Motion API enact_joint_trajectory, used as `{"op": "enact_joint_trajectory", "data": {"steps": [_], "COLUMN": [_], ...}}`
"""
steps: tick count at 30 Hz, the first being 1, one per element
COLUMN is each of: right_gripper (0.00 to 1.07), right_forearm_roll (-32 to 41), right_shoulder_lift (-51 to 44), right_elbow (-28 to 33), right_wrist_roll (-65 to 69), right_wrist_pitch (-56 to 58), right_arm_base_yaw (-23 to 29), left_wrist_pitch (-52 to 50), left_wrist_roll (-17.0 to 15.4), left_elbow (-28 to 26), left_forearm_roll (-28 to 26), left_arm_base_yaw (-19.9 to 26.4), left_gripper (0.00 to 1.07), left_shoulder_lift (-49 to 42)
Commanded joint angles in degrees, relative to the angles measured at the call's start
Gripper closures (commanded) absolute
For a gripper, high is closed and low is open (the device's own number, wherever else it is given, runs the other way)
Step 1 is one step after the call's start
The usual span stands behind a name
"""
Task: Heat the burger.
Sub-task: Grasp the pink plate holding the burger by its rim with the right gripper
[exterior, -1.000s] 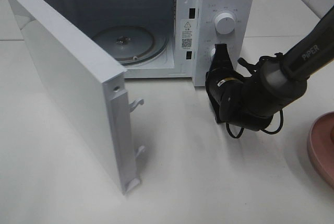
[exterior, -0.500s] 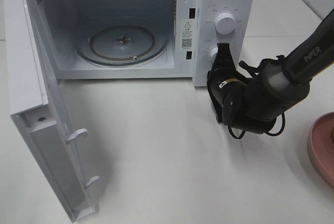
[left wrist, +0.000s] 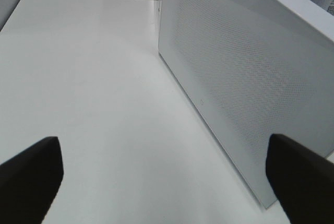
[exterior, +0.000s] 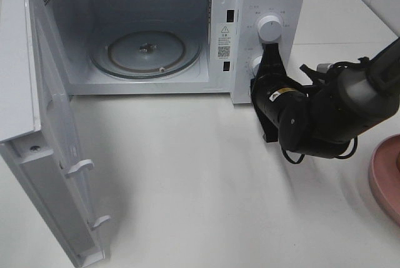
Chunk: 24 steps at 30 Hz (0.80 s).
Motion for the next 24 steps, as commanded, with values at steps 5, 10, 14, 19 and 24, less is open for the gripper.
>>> {"op": "enact_joint_trajectory", "data": {"steps": [5,10,14,19,24], "right_gripper": [1.07,1.07,1.07,1.05,1.04], "right_forearm_roll": [-1.9,-5.1,-6.6,-6.6,-6.5], "right_shoulder_lift": [-5.2,-9.5,-13.1,-17.4,-21.6], "right_elbow": [3.6,5.6,6.1,6.1,6.1], "right_wrist_roll": [-2.7,-8.1,-14.7,-28.6,-50.2], "right_wrist_pitch": [6.1,10.3,16.1,25.7,37.7], "right_arm_base_yaw": [0.1,0.1,0.1,-0.1,-0.1], "left_wrist_pitch": [-0.3,-0.3,-0.3,-0.3,-0.3], "left_wrist_roll": [-0.1,-0.1,-0.1,-0.1,-0.1], "left_elbow": [0.1,0.1,0.1,0.1,0.1], "left_forearm_roll": [-0.3,-0.3,-0.3,-0.3,-0.3], "left_arm_base_yaw": [-0.2,-0.2,-0.2,-0.2,-0.2], "left_gripper": [0.09,0.09,0.09,0.09,0.09], "left_shoulder_lift": [-0.8,-0.8,-0.8,-0.8,-0.8]}}
